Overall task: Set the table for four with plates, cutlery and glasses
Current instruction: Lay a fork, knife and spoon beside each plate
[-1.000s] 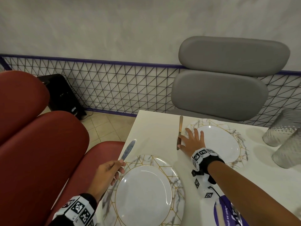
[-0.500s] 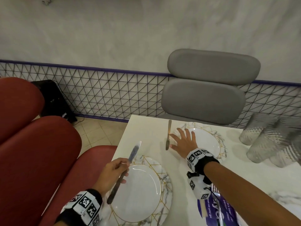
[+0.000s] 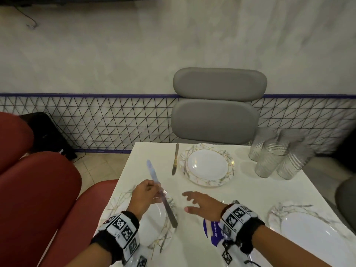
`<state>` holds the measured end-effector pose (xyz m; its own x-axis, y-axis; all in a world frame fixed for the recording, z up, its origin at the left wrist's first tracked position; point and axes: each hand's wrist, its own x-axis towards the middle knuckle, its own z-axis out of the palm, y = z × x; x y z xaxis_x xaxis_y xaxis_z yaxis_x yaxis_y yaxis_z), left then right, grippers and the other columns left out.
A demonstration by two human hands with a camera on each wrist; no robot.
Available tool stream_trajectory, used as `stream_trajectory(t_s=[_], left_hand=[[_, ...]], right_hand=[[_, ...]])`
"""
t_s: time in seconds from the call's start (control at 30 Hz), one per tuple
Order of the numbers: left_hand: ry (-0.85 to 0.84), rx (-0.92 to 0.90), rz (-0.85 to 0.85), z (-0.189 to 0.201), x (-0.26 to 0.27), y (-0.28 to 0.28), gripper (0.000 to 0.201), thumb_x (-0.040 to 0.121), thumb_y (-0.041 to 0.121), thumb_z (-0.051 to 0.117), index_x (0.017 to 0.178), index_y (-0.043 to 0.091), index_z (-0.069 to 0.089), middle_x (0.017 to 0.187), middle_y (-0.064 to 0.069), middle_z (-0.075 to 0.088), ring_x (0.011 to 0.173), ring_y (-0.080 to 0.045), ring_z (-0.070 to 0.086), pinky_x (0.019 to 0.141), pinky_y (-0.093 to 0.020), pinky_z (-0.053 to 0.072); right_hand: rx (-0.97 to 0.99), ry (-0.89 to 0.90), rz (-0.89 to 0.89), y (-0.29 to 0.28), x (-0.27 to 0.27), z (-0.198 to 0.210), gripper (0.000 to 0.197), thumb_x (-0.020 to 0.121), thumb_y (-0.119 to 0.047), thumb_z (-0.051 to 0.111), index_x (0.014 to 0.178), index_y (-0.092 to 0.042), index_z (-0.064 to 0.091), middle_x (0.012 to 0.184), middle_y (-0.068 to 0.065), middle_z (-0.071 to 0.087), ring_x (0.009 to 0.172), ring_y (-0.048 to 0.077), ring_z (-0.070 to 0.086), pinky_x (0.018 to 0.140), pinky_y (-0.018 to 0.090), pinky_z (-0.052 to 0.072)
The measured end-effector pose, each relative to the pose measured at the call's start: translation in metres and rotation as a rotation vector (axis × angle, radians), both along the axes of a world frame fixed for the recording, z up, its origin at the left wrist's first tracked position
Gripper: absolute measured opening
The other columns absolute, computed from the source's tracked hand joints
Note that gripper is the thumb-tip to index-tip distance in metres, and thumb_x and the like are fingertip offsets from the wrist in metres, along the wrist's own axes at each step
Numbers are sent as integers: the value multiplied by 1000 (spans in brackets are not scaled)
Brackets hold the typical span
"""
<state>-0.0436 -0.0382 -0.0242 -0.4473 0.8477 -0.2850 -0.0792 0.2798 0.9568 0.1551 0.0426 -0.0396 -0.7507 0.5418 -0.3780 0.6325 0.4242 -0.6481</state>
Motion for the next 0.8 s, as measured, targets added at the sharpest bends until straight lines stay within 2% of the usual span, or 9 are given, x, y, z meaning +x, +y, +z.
stream_trajectory(t_s=[0.1, 0.2, 0.27, 0.3, 0.37, 0.5, 0.57, 0.63, 0.8], left_hand=[[-28, -9, 4, 4, 41, 16, 8, 93, 7, 53, 93, 0, 56, 83, -15, 67, 78, -26, 69, 70, -34, 59], [-97, 8, -31, 10, 92, 34, 6, 93, 6, 53, 89, 2, 54, 83, -15, 65, 79, -23, 66, 67, -30, 59], [-125, 20, -53, 12, 128, 49, 6, 93, 4, 53, 88, 1, 53, 86, -17, 63, 80, -24, 66, 67, -29, 60], [-142, 29, -56, 12, 146, 57, 6, 93, 4, 52, 89, 0, 53, 87, -18, 63, 80, -25, 65, 65, -28, 60], [-174, 49, -55, 11, 179, 73, 7, 93, 4, 51, 89, -2, 53, 89, -19, 63, 80, -25, 65, 63, -25, 59], [-284, 78, 21, 3, 241, 102, 10, 93, 5, 53, 84, 3, 49, 82, -15, 60, 74, -21, 62, 67, -27, 59], [-361, 110, 86, -3, 261, 117, 6, 92, 3, 53, 90, 4, 48, 85, -14, 57, 76, -23, 59, 62, -26, 59], [-396, 114, 130, -14, 274, 132, 5, 93, 2, 52, 97, 3, 49, 87, -13, 57, 79, -24, 57, 57, -23, 59], [-449, 52, 133, -41, 301, 165, 12, 92, -1, 49, 81, 1, 55, 76, -12, 56, 67, -22, 57, 52, -24, 57]], right_hand=[[-87, 67, -31, -10, 37, -5, 51, 92, -37, 50, 139, -24, 34, 123, 0, 51, 97, 11, 49, 91, 21, 40], [-171, 126, -107, -3, 81, -16, 45, 92, -32, 51, 134, -22, 38, 94, -13, 52, 86, 11, 50, 87, 26, 45], [-205, 202, -193, 10, 114, -19, 27, 91, -27, 52, 118, -23, 49, 81, -13, 51, 73, 8, 54, 76, 26, 52], [-217, 237, -240, 18, 131, -19, 14, 91, -22, 52, 105, -25, 54, 78, -10, 52, 63, 3, 54, 63, 21, 50], [-247, 319, -336, 34, 165, -16, 16, 92, -12, 51, 86, -25, 54, 72, -3, 57, 47, -1, 52, 47, 16, 39], [-296, 455, -552, 67, 230, -12, 9, 91, -3, 51, 86, -8, 56, 65, 4, 55, 41, 1, 46, 43, 16, 36], [-295, 471, -639, 84, 261, -10, 7, 91, 0, 50, 90, -3, 56, 62, 4, 52, 39, 0, 43, 41, 13, 34], [-289, 446, -687, 101, 287, -8, 8, 91, 0, 50, 90, -4, 57, 62, 5, 51, 39, 1, 42, 41, 12, 32], [-252, 331, -788, 143, 339, -15, 18, 91, 3, 48, 84, -9, 60, 52, 1, 51, 47, 11, 46, 45, 16, 40]])
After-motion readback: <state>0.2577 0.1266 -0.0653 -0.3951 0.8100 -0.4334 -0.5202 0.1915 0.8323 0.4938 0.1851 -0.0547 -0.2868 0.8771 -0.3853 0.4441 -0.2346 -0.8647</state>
